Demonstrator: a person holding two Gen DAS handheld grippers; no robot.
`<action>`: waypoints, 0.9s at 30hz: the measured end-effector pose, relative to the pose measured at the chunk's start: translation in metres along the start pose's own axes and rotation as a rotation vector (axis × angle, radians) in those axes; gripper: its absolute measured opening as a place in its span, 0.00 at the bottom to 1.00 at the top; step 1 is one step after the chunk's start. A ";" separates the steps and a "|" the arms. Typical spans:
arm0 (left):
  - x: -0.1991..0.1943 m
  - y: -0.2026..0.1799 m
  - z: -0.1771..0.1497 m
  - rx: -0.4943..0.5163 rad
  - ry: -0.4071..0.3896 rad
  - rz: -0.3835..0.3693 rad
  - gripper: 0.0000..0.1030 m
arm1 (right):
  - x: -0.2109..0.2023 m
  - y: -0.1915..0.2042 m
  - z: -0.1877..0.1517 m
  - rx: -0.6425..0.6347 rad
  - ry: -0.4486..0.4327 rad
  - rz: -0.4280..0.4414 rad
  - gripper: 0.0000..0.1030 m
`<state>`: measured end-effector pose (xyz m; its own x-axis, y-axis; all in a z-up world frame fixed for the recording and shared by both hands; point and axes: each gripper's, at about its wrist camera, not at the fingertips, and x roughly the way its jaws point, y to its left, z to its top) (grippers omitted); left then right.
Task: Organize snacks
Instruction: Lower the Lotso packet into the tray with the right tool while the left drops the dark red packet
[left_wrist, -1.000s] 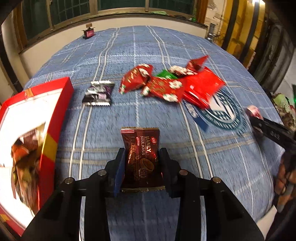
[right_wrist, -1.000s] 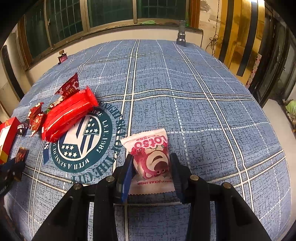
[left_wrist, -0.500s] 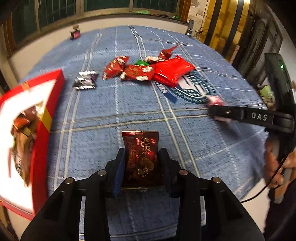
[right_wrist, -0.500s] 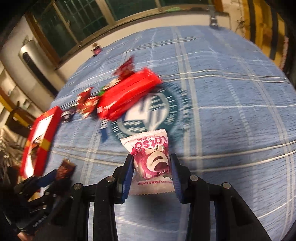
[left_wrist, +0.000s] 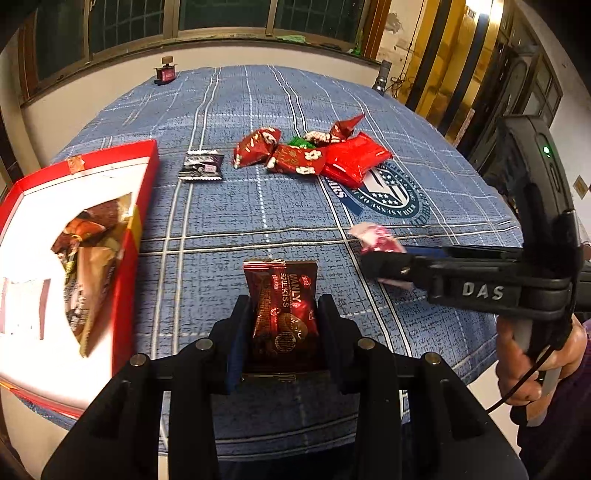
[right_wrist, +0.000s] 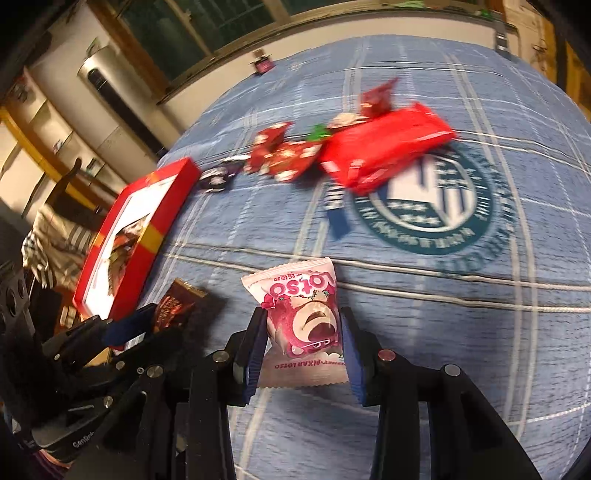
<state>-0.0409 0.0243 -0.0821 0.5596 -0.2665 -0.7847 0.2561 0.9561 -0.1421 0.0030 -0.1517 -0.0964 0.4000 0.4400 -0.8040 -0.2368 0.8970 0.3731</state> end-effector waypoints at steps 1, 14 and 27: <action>-0.003 0.003 0.000 0.001 -0.010 0.004 0.33 | 0.001 0.007 0.001 -0.014 0.001 0.002 0.38; -0.045 0.076 -0.004 -0.115 -0.090 0.090 0.33 | 0.029 0.124 0.024 -0.222 0.032 0.111 0.38; -0.060 0.161 -0.016 -0.290 -0.131 0.229 0.33 | 0.066 0.193 0.047 -0.302 0.059 0.159 0.38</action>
<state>-0.0458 0.1960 -0.0673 0.6771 -0.0375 -0.7349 -0.1103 0.9822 -0.1518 0.0254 0.0523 -0.0554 0.2875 0.5621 -0.7755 -0.5471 0.7610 0.3488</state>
